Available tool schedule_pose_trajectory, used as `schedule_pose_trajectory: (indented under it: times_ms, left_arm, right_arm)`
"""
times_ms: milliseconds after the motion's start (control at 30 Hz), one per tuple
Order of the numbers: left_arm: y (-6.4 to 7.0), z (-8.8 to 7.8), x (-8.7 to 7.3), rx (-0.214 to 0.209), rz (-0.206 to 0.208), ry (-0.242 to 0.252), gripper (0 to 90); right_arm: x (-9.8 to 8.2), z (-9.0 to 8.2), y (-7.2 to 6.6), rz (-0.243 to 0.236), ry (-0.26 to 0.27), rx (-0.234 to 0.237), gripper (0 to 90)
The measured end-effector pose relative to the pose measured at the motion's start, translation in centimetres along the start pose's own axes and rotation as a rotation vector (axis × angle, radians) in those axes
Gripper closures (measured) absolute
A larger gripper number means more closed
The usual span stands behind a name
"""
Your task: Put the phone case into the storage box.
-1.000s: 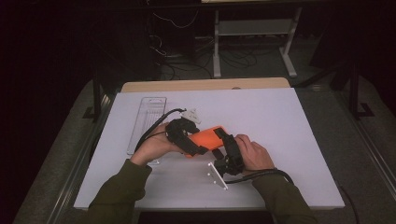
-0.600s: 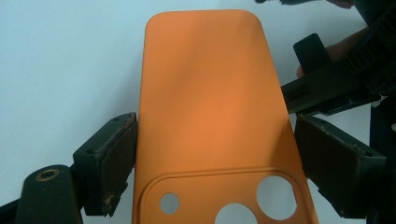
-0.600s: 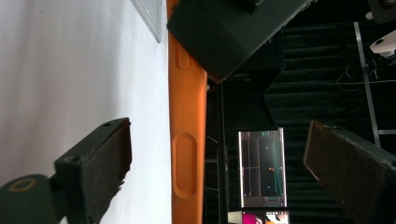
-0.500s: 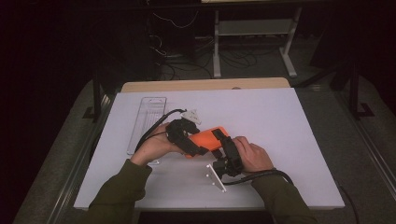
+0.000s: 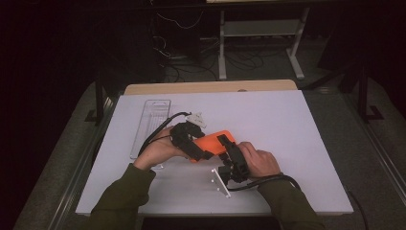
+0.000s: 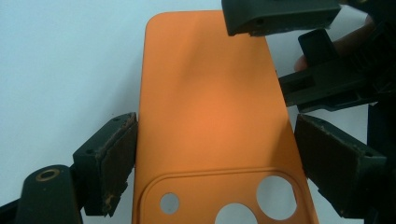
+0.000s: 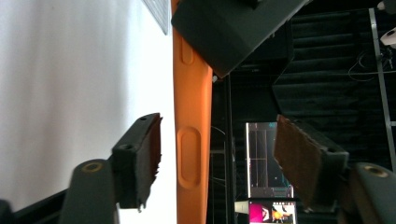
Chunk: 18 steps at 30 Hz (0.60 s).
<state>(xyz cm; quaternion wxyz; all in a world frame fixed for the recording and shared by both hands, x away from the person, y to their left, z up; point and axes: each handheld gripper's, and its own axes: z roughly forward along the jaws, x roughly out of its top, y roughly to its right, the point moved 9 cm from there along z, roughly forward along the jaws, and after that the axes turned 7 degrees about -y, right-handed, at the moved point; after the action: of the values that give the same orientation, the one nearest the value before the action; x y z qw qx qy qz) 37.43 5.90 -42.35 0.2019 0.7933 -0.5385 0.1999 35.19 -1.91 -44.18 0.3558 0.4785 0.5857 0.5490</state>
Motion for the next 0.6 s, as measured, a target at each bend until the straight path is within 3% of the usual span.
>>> schedule_pose_trajectory:
  times_ms: [300,600]
  left_arm:
    - [-0.01,-0.02,0.00,0.000,0.001,0.000,15.3]
    - [-0.09,-0.05,-0.04,0.002,0.006,-0.001,15.3]
  right_arm:
    - [0.10,-0.18,-0.27,-0.009,-0.002,0.032,48.3]
    - [0.15,-0.20,-0.51,-0.015,-0.001,0.060,55.7]
